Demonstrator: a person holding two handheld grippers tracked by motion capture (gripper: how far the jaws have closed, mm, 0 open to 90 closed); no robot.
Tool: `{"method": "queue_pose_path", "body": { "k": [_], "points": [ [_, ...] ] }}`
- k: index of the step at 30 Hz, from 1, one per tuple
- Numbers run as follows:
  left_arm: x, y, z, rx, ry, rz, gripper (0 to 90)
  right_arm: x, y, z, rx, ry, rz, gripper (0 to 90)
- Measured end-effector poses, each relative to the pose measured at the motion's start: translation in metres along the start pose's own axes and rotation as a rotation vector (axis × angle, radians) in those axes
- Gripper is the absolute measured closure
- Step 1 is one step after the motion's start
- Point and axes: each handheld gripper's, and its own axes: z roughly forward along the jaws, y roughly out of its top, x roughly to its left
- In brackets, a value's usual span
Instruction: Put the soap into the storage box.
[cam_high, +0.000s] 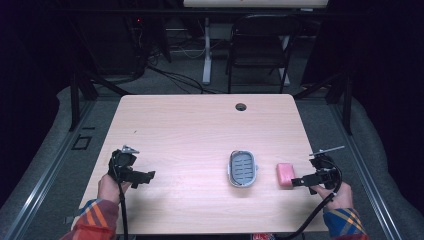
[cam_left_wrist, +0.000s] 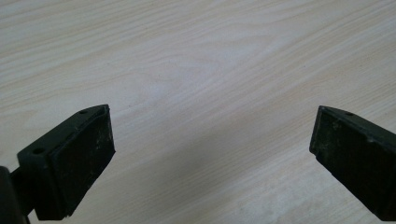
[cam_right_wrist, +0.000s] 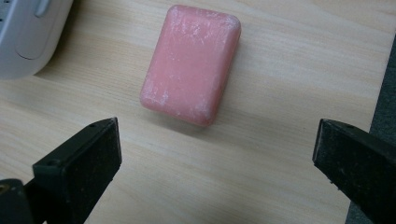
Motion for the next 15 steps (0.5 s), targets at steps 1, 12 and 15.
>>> {"method": "queue_pose_path", "body": {
  "k": [1, 12, 15],
  "points": [
    [0.0, 0.0, 0.0, 0.0, 0.0, 0.0, 0.0, 0.0, 0.0, 0.0, 0.0, 0.0, 0.0, 1.1],
    [0.0009, 0.0007, 0.0012, -0.001, -0.002, 0.001, 0.0, 0.0057, 0.0027, -0.0007, 0.007, -0.001, 0.006, 0.3],
    [0.0001, 0.0009, 0.0011, -0.002, -0.001, 0.003, 0.0, 0.0094, 0.0042, -0.0007, 0.01, -0.002, -0.006, 0.0]
  ]
}}
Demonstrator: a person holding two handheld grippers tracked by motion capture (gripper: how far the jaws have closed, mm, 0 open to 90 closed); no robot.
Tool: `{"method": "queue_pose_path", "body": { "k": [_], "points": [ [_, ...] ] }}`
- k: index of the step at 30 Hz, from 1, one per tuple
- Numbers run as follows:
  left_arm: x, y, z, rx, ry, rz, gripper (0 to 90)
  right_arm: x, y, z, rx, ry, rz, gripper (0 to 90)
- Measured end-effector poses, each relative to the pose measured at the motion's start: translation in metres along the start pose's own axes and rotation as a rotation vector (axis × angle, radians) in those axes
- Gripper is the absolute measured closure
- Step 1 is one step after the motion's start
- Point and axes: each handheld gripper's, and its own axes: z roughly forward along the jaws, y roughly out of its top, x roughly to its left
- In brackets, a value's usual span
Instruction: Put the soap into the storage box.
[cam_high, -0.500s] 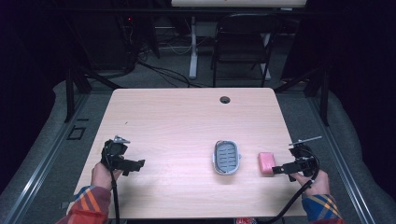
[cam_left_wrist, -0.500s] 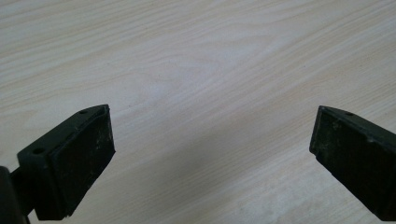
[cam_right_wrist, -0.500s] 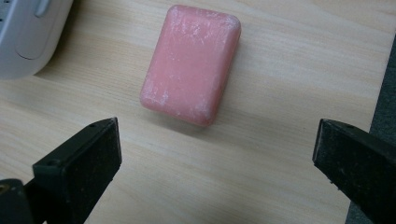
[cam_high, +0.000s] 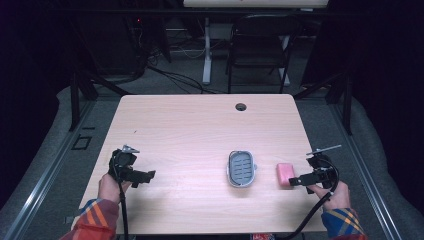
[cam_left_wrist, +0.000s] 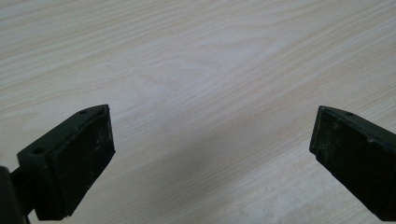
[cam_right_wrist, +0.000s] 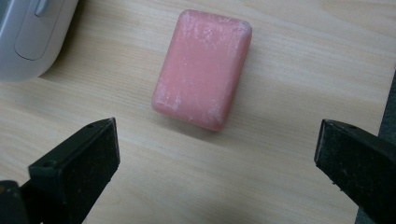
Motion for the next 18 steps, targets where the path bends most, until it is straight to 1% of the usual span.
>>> {"method": "queue_pose_path", "body": {
  "k": [6, 9, 13, 15, 18],
  "points": [
    [0.001, 0.0, 0.0, 0.006, -0.001, 0.0, 0.0, 0.004, 0.003, -0.001, -0.009, 0.004, -0.009, 0.0],
    [0.001, 0.0, 0.0, -0.001, 0.003, 0.003, 0.0, 0.008, 0.005, -0.001, -0.018, -0.002, -0.008, 0.0],
    [0.002, 0.0, 0.0, 0.0, -0.001, 0.003, 0.0, 0.011, 0.008, 0.0, -0.011, 0.0, -0.013, 0.0],
    [0.001, 0.0, 0.0, 0.001, 0.002, 0.003, 0.0, 0.016, 0.012, 0.001, -0.013, -0.003, -0.013, 0.0],
    [0.001, 0.001, 0.001, 0.003, -0.002, 0.01, 0.0, 0.019, 0.015, 0.003, -0.007, 0.001, -0.015, 0.0]
  ]
}}
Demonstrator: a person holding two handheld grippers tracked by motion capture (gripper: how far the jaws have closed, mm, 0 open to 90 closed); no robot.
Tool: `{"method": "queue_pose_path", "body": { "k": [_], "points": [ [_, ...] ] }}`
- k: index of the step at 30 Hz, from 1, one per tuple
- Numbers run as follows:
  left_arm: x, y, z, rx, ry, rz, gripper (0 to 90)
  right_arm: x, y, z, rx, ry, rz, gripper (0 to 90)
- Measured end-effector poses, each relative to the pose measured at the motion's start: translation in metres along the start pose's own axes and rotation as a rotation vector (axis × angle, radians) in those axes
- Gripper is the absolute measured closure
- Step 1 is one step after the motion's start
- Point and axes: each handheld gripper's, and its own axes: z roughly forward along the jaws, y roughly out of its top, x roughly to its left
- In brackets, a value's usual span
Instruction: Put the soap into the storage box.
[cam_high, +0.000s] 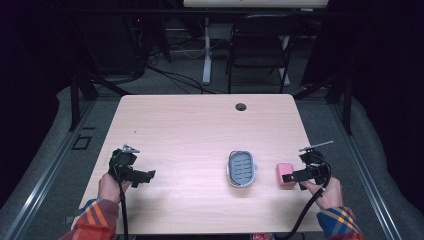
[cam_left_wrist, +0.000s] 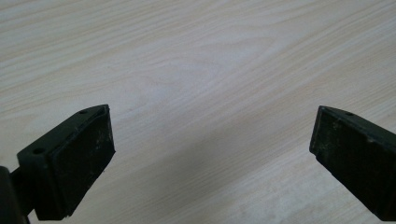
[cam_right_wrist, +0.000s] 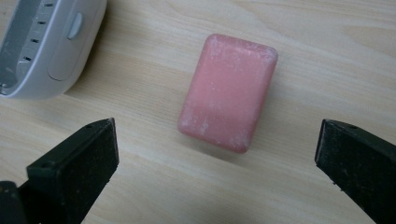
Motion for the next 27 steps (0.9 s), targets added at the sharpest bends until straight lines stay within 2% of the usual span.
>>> {"method": "queue_pose_path", "body": {
  "k": [6, 19, 20, 21, 23, 24, 26, 27],
  "points": [
    [0.0, 0.0, 0.0, 0.0, 0.0, -0.003, 0.0, 0.004, 0.004, 0.003, -0.001, -0.005, 0.014, 0.0],
    [0.0, 0.0, 0.0, 0.004, -0.003, 0.006, 0.0, 0.001, 0.016, 0.012, 0.04, -0.012, 0.052, 0.0],
    [0.0, 0.0, 0.0, 0.006, -0.005, 0.006, 0.0, 0.001, 0.017, 0.014, 0.032, -0.014, 0.066, 0.0],
    [0.0, 0.0, 0.0, 0.006, -0.005, 0.006, 0.0, 0.002, 0.02, 0.015, 0.06, -0.026, 0.06, 0.0],
    [0.0, 0.0, 0.0, 0.007, -0.006, 0.008, 0.0, 0.003, 0.02, 0.017, 0.056, -0.031, 0.075, 0.0],
    [0.0, 0.0, 0.0, 0.006, -0.006, 0.009, 0.0, 0.002, 0.021, 0.018, 0.077, -0.03, 0.072, 0.0],
    [0.0, 0.0, 0.0, 0.007, -0.006, 0.008, 0.0, 0.003, 0.023, 0.021, 0.071, -0.024, 0.082, 0.0],
    [0.0, 0.0, 0.0, 0.008, -0.007, 0.008, 0.0, 0.003, 0.026, 0.023, 0.089, -0.028, 0.079, 0.0]
  ]
}}
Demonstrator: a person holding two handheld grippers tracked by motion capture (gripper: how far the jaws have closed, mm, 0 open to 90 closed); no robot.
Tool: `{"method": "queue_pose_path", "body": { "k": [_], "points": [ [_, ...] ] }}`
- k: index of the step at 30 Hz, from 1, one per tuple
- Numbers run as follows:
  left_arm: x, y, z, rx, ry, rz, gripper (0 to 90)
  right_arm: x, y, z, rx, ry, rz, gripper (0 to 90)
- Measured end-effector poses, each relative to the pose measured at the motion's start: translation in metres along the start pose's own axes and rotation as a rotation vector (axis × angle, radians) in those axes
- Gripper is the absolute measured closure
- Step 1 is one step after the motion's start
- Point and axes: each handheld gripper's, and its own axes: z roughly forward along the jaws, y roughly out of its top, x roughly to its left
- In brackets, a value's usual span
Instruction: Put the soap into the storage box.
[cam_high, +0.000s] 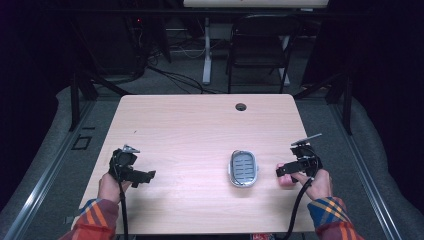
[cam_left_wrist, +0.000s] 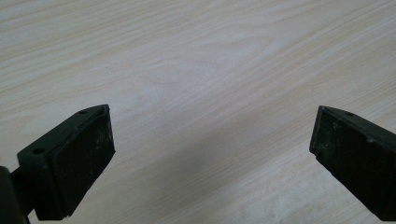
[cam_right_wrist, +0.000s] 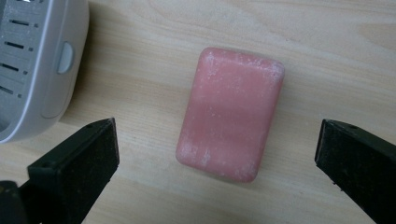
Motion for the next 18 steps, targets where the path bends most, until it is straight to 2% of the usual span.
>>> {"method": "queue_pose_path", "body": {
  "k": [2, 6, 10, 14, 15, 18],
  "points": [
    [0.0, 0.0, 0.0, 0.0, -0.001, 0.001, 0.0, 0.001, 0.001, 0.002, -0.007, -0.003, 0.01, 0.0],
    [0.0, 0.0, 0.0, -0.001, -0.002, 0.001, 0.0, 0.0, 0.007, 0.005, 0.022, -0.003, 0.009, 0.0],
    [0.0, 0.0, 0.0, -0.002, -0.003, 0.0, 0.0, 0.001, 0.011, 0.011, 0.024, -0.007, 0.037, 0.0],
    [0.0, 0.0, 0.0, -0.002, -0.005, -0.001, 0.0, -0.001, 0.015, 0.015, 0.054, -0.019, 0.039, 0.0],
    [0.0, 0.0, 0.0, -0.002, -0.005, -0.001, 0.0, 0.0, 0.016, 0.017, 0.049, -0.024, 0.056, 0.0],
    [0.0, 0.0, 0.0, -0.003, -0.006, -0.001, 0.0, 0.001, 0.02, 0.021, 0.076, -0.038, 0.041, 0.0]
  ]
}}
